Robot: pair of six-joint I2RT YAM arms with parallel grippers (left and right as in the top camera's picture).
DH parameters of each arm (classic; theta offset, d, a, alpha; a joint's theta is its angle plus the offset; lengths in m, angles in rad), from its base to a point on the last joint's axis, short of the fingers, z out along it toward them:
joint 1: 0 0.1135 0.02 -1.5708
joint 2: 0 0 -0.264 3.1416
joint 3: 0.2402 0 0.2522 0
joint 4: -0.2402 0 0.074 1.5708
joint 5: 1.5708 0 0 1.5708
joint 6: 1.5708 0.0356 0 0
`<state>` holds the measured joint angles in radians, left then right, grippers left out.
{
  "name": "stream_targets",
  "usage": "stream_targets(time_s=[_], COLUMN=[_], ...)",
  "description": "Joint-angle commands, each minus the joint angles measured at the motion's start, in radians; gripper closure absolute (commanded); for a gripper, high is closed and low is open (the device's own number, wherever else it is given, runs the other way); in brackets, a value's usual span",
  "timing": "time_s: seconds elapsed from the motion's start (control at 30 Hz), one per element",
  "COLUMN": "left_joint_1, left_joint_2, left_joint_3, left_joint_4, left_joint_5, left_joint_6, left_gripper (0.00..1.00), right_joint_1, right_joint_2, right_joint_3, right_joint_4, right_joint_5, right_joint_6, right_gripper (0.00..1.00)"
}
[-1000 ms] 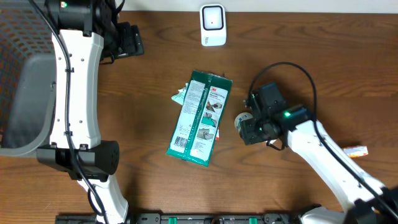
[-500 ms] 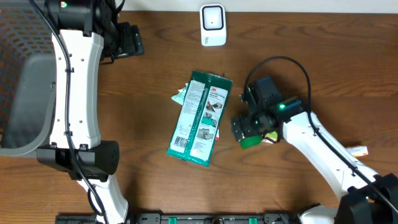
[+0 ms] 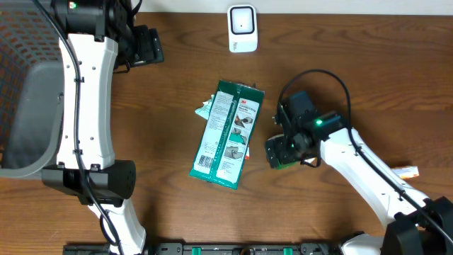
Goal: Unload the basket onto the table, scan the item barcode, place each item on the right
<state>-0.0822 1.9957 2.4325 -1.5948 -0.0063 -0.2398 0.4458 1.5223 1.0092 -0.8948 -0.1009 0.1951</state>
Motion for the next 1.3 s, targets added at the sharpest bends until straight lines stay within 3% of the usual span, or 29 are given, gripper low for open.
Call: stream_targets(time_s=[0.0, 0.4, 0.63, 0.9, 1.0, 1.27], left_joint_1=[0.000, 0.000, 0.000, 0.000, 0.000, 0.000], left_joint_2=[-0.017, -0.017, -0.017, -0.017, -0.017, -0.017], left_joint_3=[0.000, 0.000, 0.000, 0.000, 0.000, 0.000], left_joint_4=[-0.005, -0.005, -0.005, -0.005, -0.005, -0.005], left_joint_5=[-0.003, -0.003, -0.003, -0.003, -0.003, -0.003], left_joint_6=[-0.010, -0.010, -0.010, -0.010, -0.010, -0.010], left_gripper=[0.13, 0.13, 0.13, 0.13, 0.13, 0.13], right_joint_1=[0.015, 0.028, 0.029, 0.029, 0.029, 0.029], right_joint_2=[-0.003, -0.003, -0.003, -0.004, -0.011, -0.053], right_joint_3=[-0.047, -0.194, -0.229, -0.226, -0.199, 0.014], right_joint_4=[0.039, 0.228, 0.250, 0.266, 0.245, -0.010], right_joint_5=[0.023, 0.040, 0.041, 0.043, 0.036, 0.027], right_joint_6=[0.006, 0.007, 0.010, 0.037, 0.036, 0.036], right_gripper=[0.08, 0.22, 0.24, 0.36, 0.46, 0.52])
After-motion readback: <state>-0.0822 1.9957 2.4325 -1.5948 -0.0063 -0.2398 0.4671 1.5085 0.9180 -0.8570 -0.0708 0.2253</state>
